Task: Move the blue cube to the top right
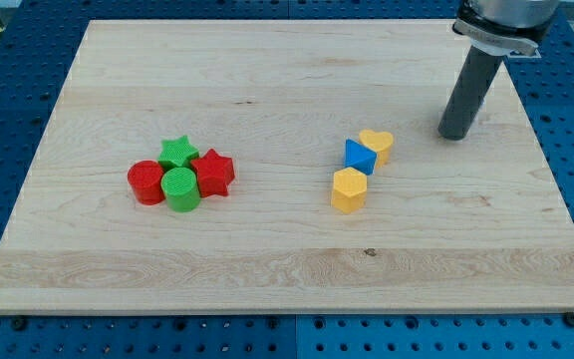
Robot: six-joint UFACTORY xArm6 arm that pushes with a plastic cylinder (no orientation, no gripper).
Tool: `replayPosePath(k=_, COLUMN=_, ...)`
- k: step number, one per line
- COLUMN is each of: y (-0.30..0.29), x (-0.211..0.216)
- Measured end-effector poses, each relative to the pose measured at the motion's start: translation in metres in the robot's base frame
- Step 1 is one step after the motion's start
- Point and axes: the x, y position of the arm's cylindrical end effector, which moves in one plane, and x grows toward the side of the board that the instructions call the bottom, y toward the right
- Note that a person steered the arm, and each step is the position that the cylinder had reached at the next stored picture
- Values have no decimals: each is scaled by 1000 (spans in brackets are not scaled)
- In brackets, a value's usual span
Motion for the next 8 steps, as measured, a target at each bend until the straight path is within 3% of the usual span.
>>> replayPosePath(k=2, y=29, x=2)
replayPosePath(k=5, y=28, x=-61)
replayPosePath(k=8, y=1, x=-96)
